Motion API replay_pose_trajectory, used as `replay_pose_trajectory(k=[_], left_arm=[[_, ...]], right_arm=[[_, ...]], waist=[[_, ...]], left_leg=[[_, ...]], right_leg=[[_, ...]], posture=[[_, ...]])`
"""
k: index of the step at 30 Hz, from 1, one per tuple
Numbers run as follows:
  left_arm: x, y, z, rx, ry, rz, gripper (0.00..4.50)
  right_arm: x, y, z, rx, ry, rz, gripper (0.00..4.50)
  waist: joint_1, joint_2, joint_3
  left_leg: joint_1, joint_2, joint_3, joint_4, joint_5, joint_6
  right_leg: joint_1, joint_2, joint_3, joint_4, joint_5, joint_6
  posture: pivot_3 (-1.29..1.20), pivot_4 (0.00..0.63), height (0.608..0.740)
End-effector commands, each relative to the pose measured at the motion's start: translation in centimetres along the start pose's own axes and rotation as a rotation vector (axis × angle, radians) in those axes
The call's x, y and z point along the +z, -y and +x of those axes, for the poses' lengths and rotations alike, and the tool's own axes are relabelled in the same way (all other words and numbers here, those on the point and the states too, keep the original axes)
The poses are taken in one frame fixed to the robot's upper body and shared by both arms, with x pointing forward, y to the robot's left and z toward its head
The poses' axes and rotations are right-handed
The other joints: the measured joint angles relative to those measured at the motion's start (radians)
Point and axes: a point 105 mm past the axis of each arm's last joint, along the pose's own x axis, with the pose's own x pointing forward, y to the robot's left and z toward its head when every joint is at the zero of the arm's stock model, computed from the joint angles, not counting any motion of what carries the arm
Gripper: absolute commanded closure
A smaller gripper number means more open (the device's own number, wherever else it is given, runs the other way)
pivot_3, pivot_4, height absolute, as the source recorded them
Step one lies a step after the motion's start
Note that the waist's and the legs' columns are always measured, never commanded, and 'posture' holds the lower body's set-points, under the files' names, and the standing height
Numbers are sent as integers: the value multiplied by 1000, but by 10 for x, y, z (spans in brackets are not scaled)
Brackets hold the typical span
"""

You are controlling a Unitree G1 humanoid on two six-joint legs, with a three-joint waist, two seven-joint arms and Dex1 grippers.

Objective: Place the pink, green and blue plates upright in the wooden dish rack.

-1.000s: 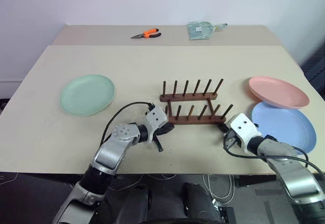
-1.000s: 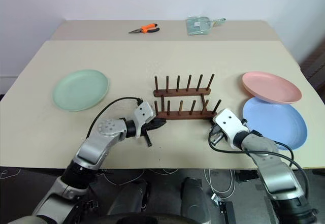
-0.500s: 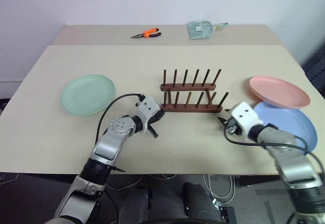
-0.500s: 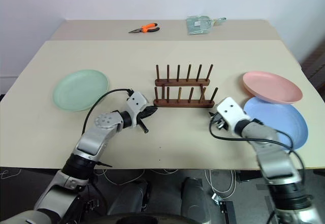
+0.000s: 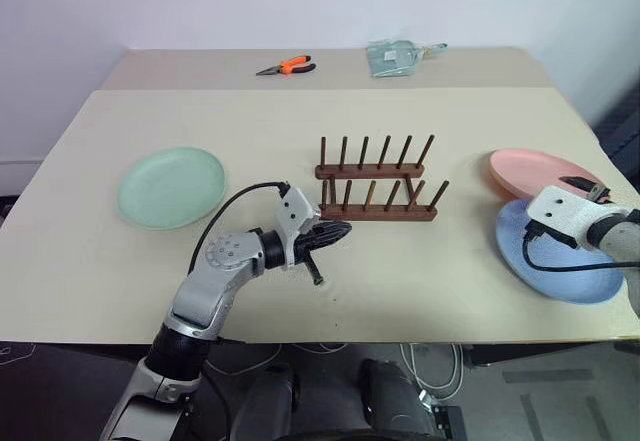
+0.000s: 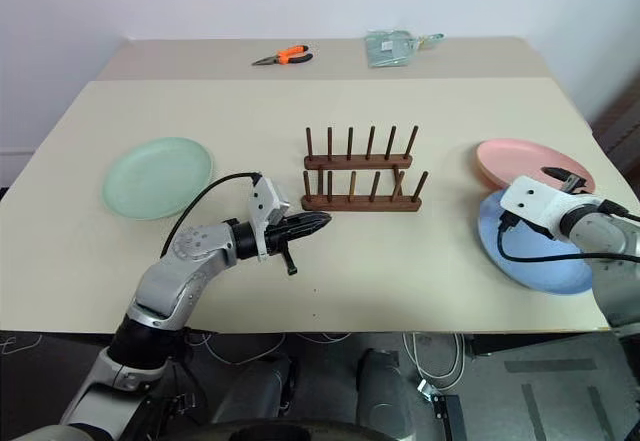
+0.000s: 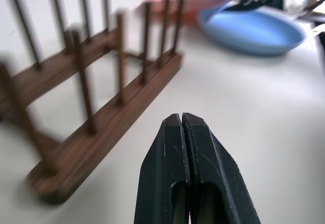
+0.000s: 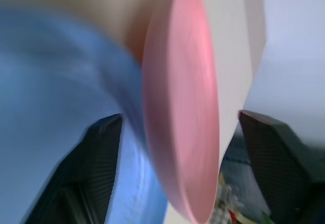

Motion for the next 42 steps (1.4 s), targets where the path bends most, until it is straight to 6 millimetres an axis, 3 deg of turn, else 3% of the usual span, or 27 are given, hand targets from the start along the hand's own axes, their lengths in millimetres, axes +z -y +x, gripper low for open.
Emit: replay_pose_trajectory(k=[1,4,5,10,13,15,17,21,27,35,39,40,42], left_arm=[[12,11,-1,-46,40,15,4500],[13,13,-3,-42,47,7,4500],[13,12,-4,-38,46,6,4500],[11,7,-8,-18,40,9,4500],[9,1,-10,-1,31,10,4500],[7,-2,-11,2,26,10,4500],[6,-3,-11,0,22,13,4500],[8,-3,-10,-10,29,12,4500],[12,1,-13,-19,44,7,4500],[12,1,-16,-7,45,5,4500],[11,0,-17,-1,44,4,4500],[11,-1,-17,0,44,3,4500],[10,-1,-18,0,39,-17,4243]], right_arm=[[-3,11,5,-51,0,-69,2562],[0,10,7,-45,20,-81,4169],[2,10,6,-46,33,-94,4470],[28,40,-13,-159,142,-110,4470],[72,70,-37,-269,368,165,4470],[124,91,-70,-215,735,713,4470],[160,95,-102,-41,1010,974,4470],[183,93,-126,163,1169,1185,4470],[194,71,-117,293,1087,1244,4470],[183,41,-89,371,920,1302,4470],[176,36,-77,357,868,1305,4470],[175,39,-76,341,872,1306,3712],[173,50,-73,261,874,1272,2875]], waist=[[0,1,0],[0,1,0],[1,1,0],[0,3,0],[-1,3,1],[-10,2,1],[-16,3,1],[5,2,2],[8,2,2],[7,3,2],[7,3,2],[6,3,2],[6,3,2]], left_leg=[[0,0,0,0,0,0],[0,0,0,0,0,0],[0,0,0,0,0,0],[0,0,0,0,0,0],[0,0,0,0,0,0],[1,0,0,0,0,0],[1,2,-3,-1,0,0],[-1,0,-7,-1,0,0],[-1,0,-6,-1,0,0],[-1,0,-4,-2,0,0],[-1,0,-4,-2,0,0],[-1,0,-4,-2,0,0],[-1,0,-4,-2,0,0]], right_leg=[[0,0,0,0,0,0],[0,0,1,0,0,0],[0,0,1,0,0,0],[0,0,1,0,0,0],[0,0,1,0,0,0],[0,1,1,0,0,0],[0,2,1,1,1,1],[1,1,-2,-1,0,1],[1,0,-2,-3,0,0],[0,1,-1,-2,0,0],[0,1,-1,-2,0,0],[0,1,-1,-1,0,0],[0,1,-1,-1,0,0]], posture=[[0,150,740],[0,150,740],[0,150,740],[0,150,740],[0,150,740],[0,150,740],[0,150,740],[0,150,740],[0,150,740],[0,150,740],[0,150,740],[0,150,740],[0,150,740]])
